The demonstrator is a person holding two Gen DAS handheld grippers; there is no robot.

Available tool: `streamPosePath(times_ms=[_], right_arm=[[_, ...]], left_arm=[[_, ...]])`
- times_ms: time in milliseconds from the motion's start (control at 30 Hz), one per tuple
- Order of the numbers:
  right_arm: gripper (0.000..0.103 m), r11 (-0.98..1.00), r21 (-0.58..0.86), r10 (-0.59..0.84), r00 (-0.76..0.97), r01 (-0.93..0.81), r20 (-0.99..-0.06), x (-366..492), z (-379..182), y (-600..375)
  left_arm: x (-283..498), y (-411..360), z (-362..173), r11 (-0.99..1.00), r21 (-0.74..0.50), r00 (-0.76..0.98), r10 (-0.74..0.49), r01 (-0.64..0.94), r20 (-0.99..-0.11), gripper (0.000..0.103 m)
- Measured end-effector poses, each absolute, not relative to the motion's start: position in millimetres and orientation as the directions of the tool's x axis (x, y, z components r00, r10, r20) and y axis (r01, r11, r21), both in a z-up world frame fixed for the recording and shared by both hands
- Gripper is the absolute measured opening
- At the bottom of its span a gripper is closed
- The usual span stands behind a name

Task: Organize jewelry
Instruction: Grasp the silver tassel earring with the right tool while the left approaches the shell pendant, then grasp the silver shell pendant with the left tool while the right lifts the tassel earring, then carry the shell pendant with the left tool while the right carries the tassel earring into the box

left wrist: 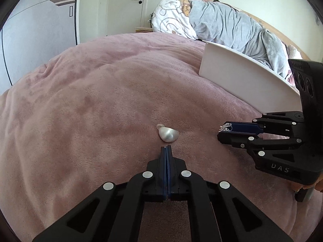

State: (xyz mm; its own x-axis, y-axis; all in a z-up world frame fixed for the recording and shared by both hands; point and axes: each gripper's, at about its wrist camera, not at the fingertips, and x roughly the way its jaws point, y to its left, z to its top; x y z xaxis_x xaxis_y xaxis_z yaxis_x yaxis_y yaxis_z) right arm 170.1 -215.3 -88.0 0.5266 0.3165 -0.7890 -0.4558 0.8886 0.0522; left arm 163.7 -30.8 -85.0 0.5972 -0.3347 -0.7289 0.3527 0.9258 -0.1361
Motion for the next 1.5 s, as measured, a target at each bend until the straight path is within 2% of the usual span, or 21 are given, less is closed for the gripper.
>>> streamPosePath(times_ms=[133,267,333,400,500,800,1167,1500], right_arm=[[0.018,0.891,0.056,0.318,0.532,-0.45,-0.785,167.2,-83.3,-221.4],[0.018,0.895,0.066,0.319,0.529,-0.441,-0.786,166.8,-83.1,-224.9],[0.018,0.896,0.067,0.317,0.525,-0.44,-0.79,167.0,-84.3,-224.9],[0.018,0.896,0.071,0.317,0.522,-0.437,-0.792,167.5,-86.2,-225.1],[0.018,0.896,0.077,0.319,0.514,-0.438,-0.796,168.0,-89.5,-223.9],[0.018,0.882,0.081,0.35,0.532,-0.464,-0.771,166.0,-74.2,-221.4],[0.018,0.882,0.051,0.37,0.621,-0.469,-0.691,161.1,-4.3,-242.5],[0.018,0.918,0.036,0.332,0.714,-0.396,-0.616,154.3,56.7,-308.2]], left_arm=[[168.4,-29.9,-82.4,0.927,-0.153,0.603,-0.341,0.342,-0.721,0.007],[176.4,-36.9,-80.0,0.923,-0.157,0.601,-0.351,0.352,-0.718,0.029],[183.1,-44.1,-82.1,0.922,-0.146,0.585,-0.345,0.36,-0.734,0.035],[189.7,-50.2,-88.2,0.927,-0.121,0.569,-0.318,0.356,-0.759,0.035],[193.8,-55.5,-95.5,0.931,-0.091,0.554,-0.287,0.354,-0.781,0.03],[181.3,-40.8,-80.1,0.93,-0.174,0.576,-0.34,0.324,-0.744,0.029],[176.3,-60.1,-3.7,0.924,-0.156,0.657,-0.361,0.351,-0.662,0.03],[187.2,-119.1,62.3,0.894,-0.092,0.675,-0.396,0.439,-0.623,0.03]])
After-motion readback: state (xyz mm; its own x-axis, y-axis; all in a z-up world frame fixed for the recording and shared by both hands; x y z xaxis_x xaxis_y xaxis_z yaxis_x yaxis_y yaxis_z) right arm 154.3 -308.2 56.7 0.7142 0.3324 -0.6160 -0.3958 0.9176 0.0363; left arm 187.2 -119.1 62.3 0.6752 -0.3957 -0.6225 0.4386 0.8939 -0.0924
